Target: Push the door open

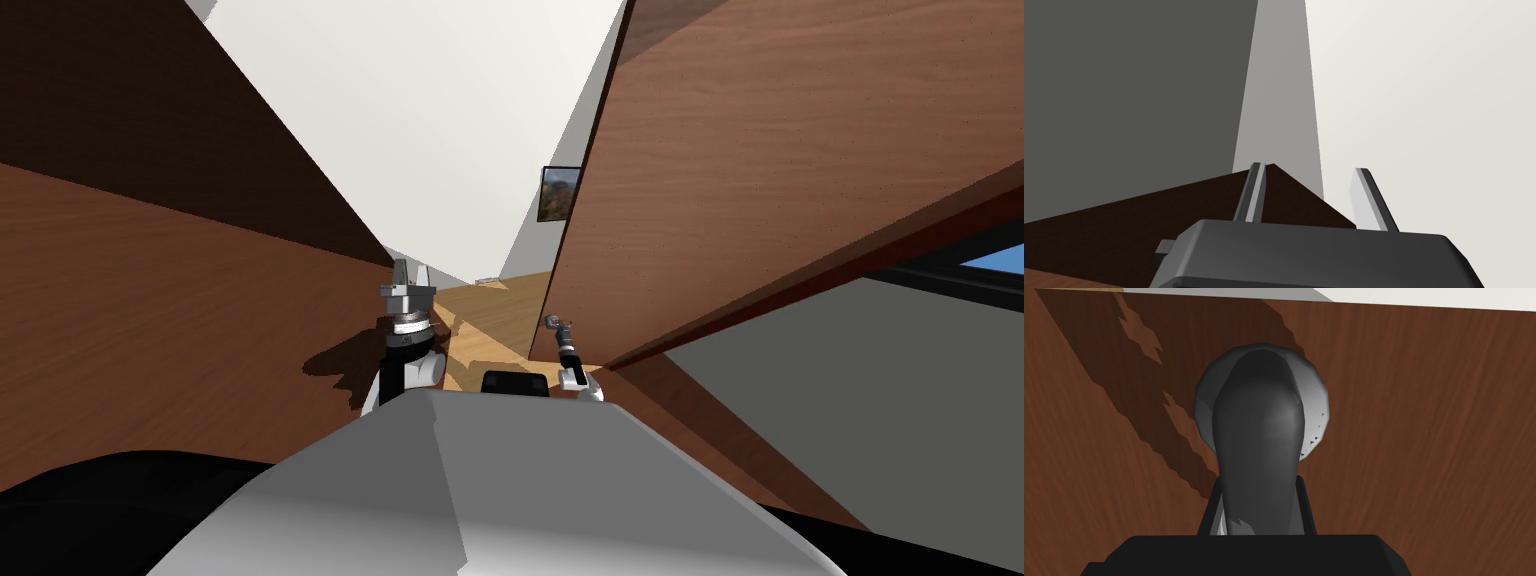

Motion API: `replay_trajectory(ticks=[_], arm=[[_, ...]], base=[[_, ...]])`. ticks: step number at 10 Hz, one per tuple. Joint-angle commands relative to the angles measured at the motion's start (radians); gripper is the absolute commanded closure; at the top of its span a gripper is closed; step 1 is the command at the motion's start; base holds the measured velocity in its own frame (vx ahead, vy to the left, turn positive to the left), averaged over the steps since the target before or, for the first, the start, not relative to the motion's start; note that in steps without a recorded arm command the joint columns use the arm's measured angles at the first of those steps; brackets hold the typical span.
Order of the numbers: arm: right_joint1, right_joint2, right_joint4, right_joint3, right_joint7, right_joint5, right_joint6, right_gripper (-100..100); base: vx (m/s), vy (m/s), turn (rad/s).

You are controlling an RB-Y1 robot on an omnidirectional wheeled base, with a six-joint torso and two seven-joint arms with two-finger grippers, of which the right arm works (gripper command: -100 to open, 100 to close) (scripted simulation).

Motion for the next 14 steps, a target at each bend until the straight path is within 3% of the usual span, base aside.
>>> replay_trajectory(ticks=[1,9,10,14], arm=[[-0.011,-0.005,0.005,-0.032,0.01,-0.012,0.0,100],[-0.024,0.003,0.029,-0.112,0.04,-0.042,0.001,100],[-0.019,0.002,0.033,-0.108,0.038,-0.041,0.002,100],[-0.022,-0.002,0.039,-0.147,0.051,-0.061,-0.002,100]], base=[[0.169,0.13,-0.075],[0.171,0.09,-0.058],[0.074,0.023,-0.024],[0.158,0.02,-0.04]])
